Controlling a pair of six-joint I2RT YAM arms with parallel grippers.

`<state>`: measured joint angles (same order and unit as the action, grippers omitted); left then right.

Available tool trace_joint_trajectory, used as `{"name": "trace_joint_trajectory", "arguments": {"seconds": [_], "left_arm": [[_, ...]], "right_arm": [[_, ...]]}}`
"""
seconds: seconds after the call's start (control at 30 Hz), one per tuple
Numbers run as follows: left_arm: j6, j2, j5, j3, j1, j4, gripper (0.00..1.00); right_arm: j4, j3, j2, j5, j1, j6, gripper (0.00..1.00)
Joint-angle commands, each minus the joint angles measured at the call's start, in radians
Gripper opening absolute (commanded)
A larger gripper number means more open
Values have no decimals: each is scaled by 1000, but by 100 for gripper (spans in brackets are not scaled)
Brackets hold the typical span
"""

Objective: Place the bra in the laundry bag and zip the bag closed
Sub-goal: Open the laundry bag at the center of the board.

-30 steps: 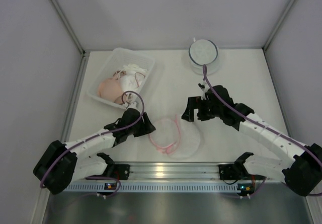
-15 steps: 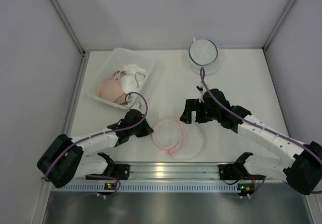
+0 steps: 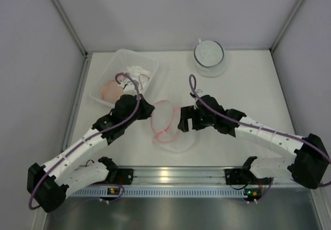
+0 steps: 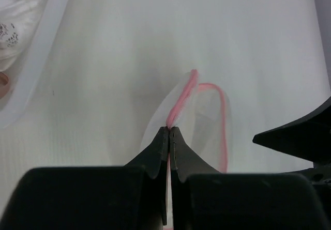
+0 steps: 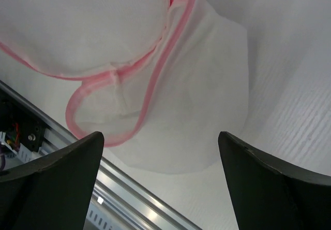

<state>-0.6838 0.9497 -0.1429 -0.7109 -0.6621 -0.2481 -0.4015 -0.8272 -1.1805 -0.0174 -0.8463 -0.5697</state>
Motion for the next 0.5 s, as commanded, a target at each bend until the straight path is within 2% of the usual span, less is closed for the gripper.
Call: {"name": "trace_joint_trajectory", "arguments": {"seconds": [0.0,0.17,0.27,0.43,0.47], "left_arm": [[52,-11,-66,-53,-8,-98,0],[70,-37,-118,-114,-39,-149,0],[96,-42,-145,-148,-56,-175,0],[127,-48,-147,-186,-62,-192,0],[133,-51,-158,-193,-64,-200,0]], "right_arm": [[69,-70,-56,88,-66,-30,92],[198,-46,-134,158,-92,-113,82],[259,-79,-194,181,-91,-114,81],[251,-200,-324,212,-92,-85,80],[239,-216,-362,214,-91,-76,74]]}}
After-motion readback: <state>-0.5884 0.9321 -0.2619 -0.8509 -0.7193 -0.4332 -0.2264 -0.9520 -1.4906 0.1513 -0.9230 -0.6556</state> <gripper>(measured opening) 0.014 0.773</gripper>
